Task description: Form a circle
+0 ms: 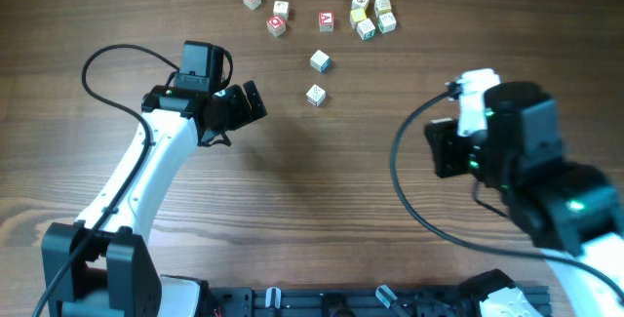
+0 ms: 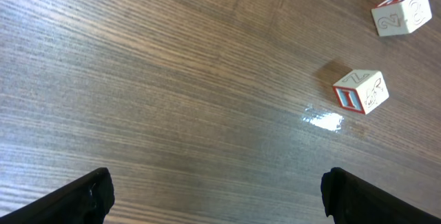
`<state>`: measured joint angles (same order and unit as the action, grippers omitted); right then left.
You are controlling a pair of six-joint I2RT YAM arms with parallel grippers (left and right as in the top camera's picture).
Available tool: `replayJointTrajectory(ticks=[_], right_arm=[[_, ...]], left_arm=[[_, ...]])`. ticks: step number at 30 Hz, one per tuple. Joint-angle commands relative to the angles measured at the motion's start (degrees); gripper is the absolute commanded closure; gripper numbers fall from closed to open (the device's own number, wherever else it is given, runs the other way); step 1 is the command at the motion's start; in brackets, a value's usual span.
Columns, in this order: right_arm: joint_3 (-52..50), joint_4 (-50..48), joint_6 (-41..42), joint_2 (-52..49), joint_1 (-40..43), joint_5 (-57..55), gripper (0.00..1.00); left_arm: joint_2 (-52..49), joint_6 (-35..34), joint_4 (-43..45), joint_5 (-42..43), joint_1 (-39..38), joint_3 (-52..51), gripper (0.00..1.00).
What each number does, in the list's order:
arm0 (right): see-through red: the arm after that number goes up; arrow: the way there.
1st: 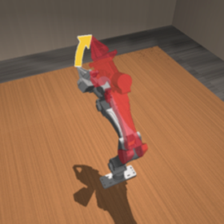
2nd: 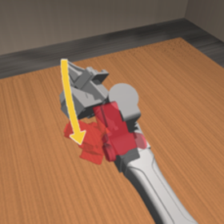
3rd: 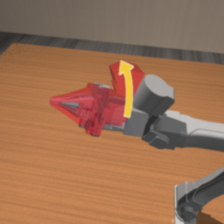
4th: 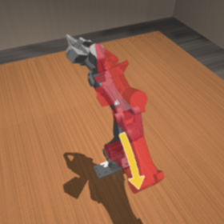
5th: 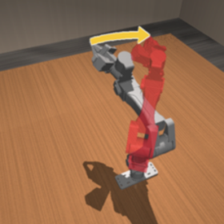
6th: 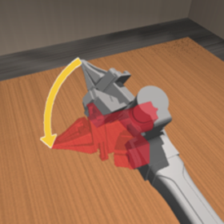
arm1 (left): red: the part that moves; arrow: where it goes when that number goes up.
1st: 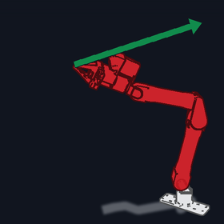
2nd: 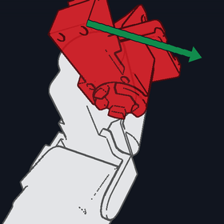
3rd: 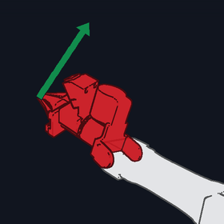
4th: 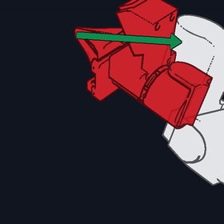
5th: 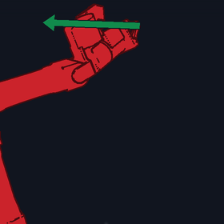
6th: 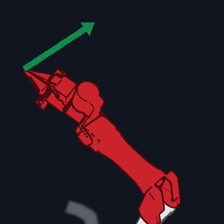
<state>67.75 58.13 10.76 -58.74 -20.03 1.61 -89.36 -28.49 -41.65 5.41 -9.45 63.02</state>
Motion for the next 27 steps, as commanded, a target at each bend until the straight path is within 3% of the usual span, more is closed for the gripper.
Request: replayJointTrajectory(ticks=[1, 4, 8, 18, 27], right_arm=[[-13.3, -12.7, 4.5, -2.2, 0.2, 0.1, 0.86], [-20.4, -27.6, 2.9, -7.1, 0.2, 4.7, 0.85], [-21.7, -43.2, -1.5, -17.8, 0.1, 10.2, 0.80], [-21.7, -70.7, -7.4, -41.8, 0.0, 11.8, 0.81], [-21.7, -76.0, -14.1, -46.0, -0.1, 10.8, 0.80]], left_arm=[[0.1, 1.1, 0.0, -0.5, 0.3, -0.1, 0.00], [0.1, 1.1, 0.0, -0.5, 0.3, -0.1, 0.00], [0.1, 1.1, 0.0, -0.5, 0.3, -0.1, 0.00], [0.1, 1.1, 0.0, -0.5, 0.3, -0.1, 0.00], [0.1, 1.1, 0.0, -0.5, 0.3, -0.1, 0.00]])
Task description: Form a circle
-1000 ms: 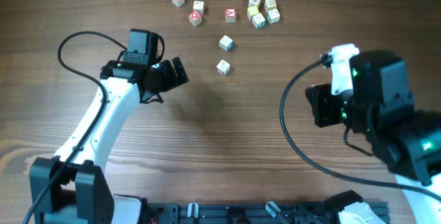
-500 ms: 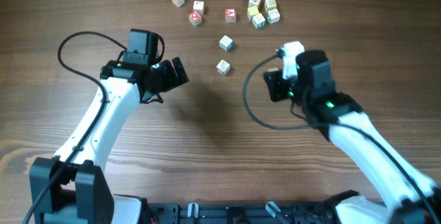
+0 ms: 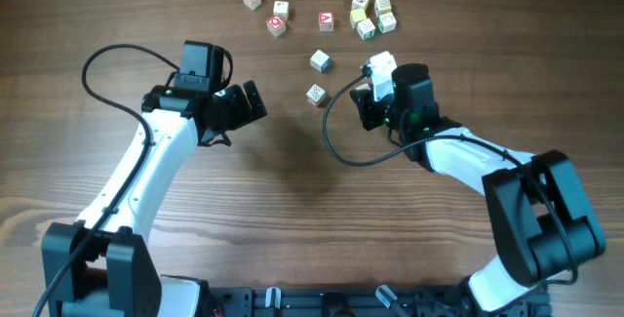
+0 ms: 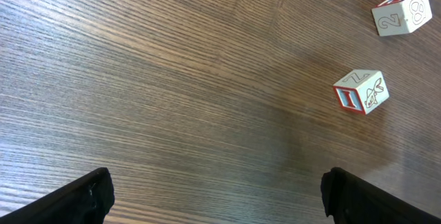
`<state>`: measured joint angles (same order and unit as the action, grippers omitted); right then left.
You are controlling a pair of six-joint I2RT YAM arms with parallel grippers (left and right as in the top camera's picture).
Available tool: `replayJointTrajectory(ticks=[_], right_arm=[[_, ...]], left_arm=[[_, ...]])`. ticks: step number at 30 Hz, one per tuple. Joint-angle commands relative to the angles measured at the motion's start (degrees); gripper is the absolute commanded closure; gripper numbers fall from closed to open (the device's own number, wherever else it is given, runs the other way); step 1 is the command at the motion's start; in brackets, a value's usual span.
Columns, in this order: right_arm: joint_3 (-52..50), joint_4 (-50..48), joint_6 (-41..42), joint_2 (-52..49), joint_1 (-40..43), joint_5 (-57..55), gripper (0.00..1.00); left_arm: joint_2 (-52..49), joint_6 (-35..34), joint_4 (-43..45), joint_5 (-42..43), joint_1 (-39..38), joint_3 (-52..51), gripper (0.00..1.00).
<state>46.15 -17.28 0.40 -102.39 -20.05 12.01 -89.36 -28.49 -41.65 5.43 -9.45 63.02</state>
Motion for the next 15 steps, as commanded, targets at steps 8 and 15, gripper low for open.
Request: replayJointTrajectory(ticks=[8, 15], right_arm=[[1.1, -2.8, -4.5, -4.9, -3.3, 0.0, 0.42], [4.0, 0.9, -0.1, -3.3, -4.1, 0.0, 0.07]], left_arm=[[0.1, 1.1, 0.0, -0.6, 0.3, -0.1, 0.00], [0.1, 1.1, 0.0, -0.6, 0.3, -0.1, 0.00]])
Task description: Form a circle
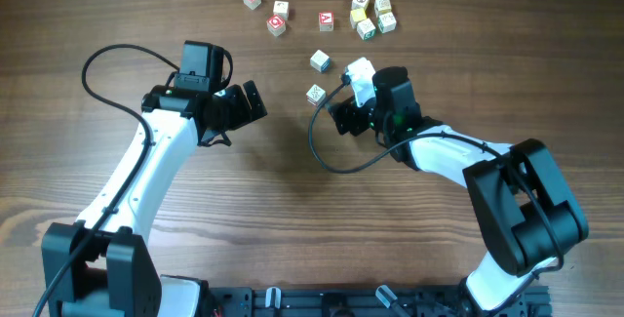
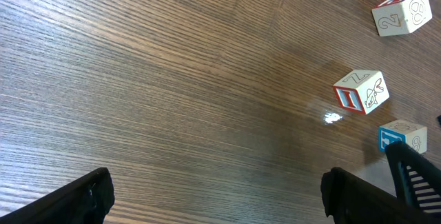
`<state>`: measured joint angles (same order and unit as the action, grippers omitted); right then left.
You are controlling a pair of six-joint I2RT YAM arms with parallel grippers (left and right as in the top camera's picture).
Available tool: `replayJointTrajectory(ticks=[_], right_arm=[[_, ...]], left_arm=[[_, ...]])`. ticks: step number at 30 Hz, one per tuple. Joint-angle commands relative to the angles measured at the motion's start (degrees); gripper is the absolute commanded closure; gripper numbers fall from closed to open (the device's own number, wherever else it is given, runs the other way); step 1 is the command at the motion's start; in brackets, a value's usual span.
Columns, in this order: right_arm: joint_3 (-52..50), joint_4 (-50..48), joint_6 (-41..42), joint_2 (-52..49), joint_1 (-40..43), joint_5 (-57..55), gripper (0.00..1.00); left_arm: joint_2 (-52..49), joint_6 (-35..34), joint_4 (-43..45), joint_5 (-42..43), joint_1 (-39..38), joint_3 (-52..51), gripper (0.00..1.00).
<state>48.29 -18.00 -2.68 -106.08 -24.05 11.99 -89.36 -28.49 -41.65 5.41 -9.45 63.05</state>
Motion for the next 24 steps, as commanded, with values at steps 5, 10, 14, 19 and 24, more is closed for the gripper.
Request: replayJointTrajectory(ticks=[5, 10, 14, 19, 24], right_arm=[[1.9, 9.2, 0.9, 1.6, -0.1, -1.8, 0.18], [1.9, 13.3, -3.4, 1.2, 0.1, -5.7, 0.32], [1.9, 12.1, -3.3, 0.7, 0.1, -5.9, 0.38], [1.9, 11.0, -3.3, -1.2, 0.2, -6.5, 0.55], [1.9, 11.5, -3.3, -1.4, 0.5, -6.5, 0.60]], left_arm=[[0.1, 1.1, 0.0, -0.5, 0.3, -0.1, 0.00], [0.1, 1.1, 0.0, -0.5, 0.3, -0.1, 0.00], [0.1, 1.1, 0.0, -0.5, 0.3, -0.1, 0.00], [0.1, 1.1, 0.0, -0.5, 0.3, -0.1, 0.00], [0.1, 1.1, 0.0, -0.5, 0.3, -0.1, 0.00]])
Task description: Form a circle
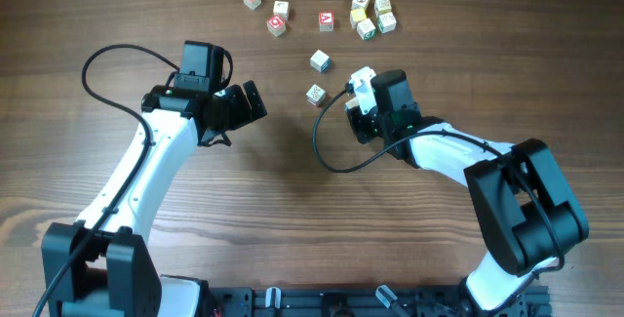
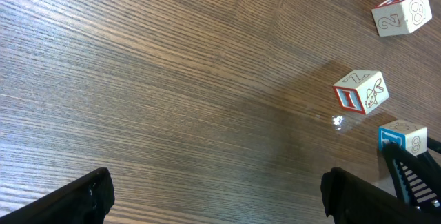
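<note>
Two wooden letter blocks stand apart in mid-table: one red-edged (image 2: 360,92) (image 1: 315,94), one marked 2 (image 2: 402,15) (image 1: 320,60). A blue-and-white block (image 2: 403,138) sits just right of the red-edged one, at the tips of my right gripper (image 1: 348,108), whose ridged fingers (image 2: 413,177) touch it; the jaws look shut on it. My left gripper (image 2: 217,198) (image 1: 255,102) hovers open over bare wood left of these blocks, holding nothing.
A loose cluster of several more blocks (image 1: 369,13) lies at the far edge, with a few red ones (image 1: 277,24) spread to its left. The wooden table (image 1: 292,210) carries both arms' cables (image 1: 327,151).
My right gripper has shifted slightly right and seems lower. The blue-and-white block stays at its fingertips, right of the red-edged block. The left arm has not moved.
My right arm was first raised at the table's right side, away from the blocks. Then it reached in toward the centre. Then the blue-and-white block appeared at its fingertips beside the red-edged block, where it remains. The left gripper stayed open and still throughout.
</note>
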`<state>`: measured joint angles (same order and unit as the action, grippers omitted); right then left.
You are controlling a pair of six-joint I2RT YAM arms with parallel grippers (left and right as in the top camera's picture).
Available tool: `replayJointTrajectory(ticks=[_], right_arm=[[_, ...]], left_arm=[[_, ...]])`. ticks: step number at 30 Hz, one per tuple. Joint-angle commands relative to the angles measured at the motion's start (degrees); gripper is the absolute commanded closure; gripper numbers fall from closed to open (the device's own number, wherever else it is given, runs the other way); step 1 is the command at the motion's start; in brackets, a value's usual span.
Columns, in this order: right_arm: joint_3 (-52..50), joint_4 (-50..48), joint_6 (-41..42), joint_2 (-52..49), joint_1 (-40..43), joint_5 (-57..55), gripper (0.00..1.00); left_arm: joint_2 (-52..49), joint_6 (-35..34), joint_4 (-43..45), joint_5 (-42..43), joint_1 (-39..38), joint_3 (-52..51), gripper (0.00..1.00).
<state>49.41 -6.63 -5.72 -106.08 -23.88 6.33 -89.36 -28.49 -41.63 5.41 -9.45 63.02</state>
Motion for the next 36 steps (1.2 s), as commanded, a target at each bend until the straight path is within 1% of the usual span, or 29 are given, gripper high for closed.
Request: replayJointTrajectory(ticks=[1, 2, 6, 9, 17, 21, 25, 32, 36], right_arm=[[0.7, 0.2, -0.3, -1.4, 0.3, -0.8, 0.60], [0.7, 0.3, -0.3, -1.4, 0.3, -0.8, 0.61], [0.7, 0.2, -0.3, -1.4, 0.3, -0.8, 0.74], [0.7, -0.5, -0.3, -1.4, 0.3, -0.8, 0.79], [0.7, -4.5, -0.1, -1.3, 0.3, -0.3, 0.82], [0.7, -4.4, -0.1, -1.3, 0.3, 0.7, 0.82], [0.7, -4.5, -0.1, -1.3, 0.3, 4.3, 0.82], [0.7, -4.6, -0.1, -1.3, 0.2, 4.3, 0.83], [0.7, -4.5, 3.3, -1.3, 0.2, 4.2, 0.86]], left_arm=[[0.1, 1.1, 0.0, -0.5, 0.3, -0.1, 0.00], [0.1, 1.1, 0.0, -0.5, 0.3, -0.1, 0.00], [0.1, 1.1, 0.0, -0.5, 0.3, -0.1, 0.00], [0.1, 1.1, 0.0, -0.5, 0.3, -0.1, 0.00], [0.1, 1.1, 0.0, -0.5, 0.3, -0.1, 0.00], [0.1, 1.1, 0.0, -0.5, 0.3, -0.1, 0.00], [0.1, 1.1, 0.0, -0.5, 0.3, -0.1, 0.00], [0.1, 1.1, 0.0, -0.5, 0.3, -0.1, 0.00], [0.1, 1.1, 0.0, -0.5, 0.3, -0.1, 0.00]])
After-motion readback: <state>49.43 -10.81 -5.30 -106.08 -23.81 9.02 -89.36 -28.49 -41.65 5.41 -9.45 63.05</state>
